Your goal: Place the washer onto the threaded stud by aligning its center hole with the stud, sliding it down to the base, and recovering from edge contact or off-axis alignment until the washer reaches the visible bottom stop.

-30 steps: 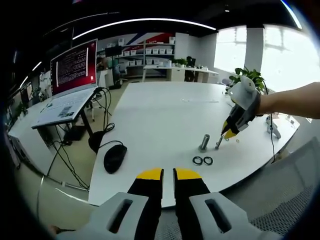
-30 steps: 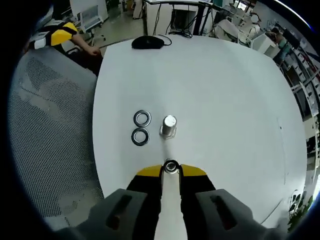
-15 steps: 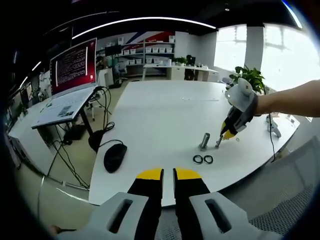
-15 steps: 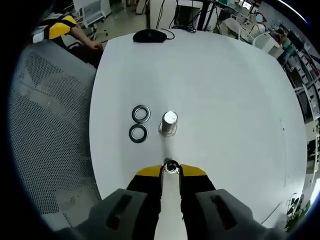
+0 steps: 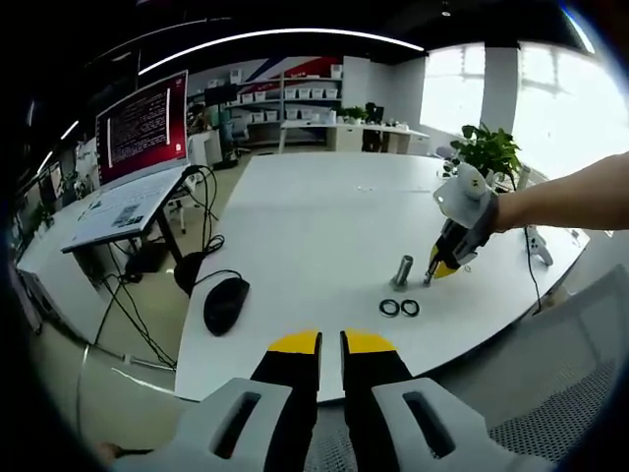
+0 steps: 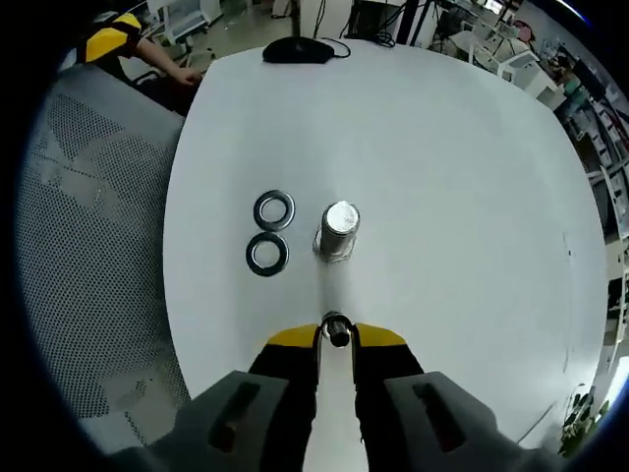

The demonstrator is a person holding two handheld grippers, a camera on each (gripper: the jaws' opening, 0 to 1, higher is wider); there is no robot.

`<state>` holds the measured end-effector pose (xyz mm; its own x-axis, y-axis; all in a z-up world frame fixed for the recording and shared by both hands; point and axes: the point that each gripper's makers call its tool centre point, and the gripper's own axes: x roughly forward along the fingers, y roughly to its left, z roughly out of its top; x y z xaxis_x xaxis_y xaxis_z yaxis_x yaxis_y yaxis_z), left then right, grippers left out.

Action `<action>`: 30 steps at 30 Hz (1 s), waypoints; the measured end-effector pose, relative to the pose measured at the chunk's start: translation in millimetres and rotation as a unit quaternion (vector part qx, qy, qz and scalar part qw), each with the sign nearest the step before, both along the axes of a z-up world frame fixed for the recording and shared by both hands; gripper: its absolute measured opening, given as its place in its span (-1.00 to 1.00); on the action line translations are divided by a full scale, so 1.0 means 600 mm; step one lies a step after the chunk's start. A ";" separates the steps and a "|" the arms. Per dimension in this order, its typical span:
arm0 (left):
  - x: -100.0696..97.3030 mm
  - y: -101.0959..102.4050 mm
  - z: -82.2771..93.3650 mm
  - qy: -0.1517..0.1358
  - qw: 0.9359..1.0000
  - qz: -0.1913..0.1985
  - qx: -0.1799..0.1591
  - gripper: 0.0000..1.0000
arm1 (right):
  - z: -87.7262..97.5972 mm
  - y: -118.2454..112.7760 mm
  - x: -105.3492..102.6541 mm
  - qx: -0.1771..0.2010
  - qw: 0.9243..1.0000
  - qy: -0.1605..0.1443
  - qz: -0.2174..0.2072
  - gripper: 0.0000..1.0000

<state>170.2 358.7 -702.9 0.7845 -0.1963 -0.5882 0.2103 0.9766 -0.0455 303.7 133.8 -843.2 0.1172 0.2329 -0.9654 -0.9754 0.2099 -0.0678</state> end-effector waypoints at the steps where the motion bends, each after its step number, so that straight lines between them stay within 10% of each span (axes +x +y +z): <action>1: 0.000 0.000 0.000 0.000 1.000 0.000 0.000 -0.89 | -0.003 0.000 0.000 0.000 1.000 0.000 -0.001 -0.72; 13: -0.001 0.001 -0.002 0.004 1.000 0.002 0.003 -0.90 | -0.035 0.000 -0.006 -0.009 1.000 0.004 0.000 -0.70; 16: 0.000 0.001 -0.001 0.003 1.000 0.002 0.003 -0.90 | -0.038 -0.003 -0.003 -0.008 1.000 -0.004 -0.006 -0.39; 30: 0.000 0.001 -0.001 0.003 1.000 0.001 0.002 -0.90 | 0.009 -0.033 0.007 0.096 0.991 -0.012 -0.088 -0.13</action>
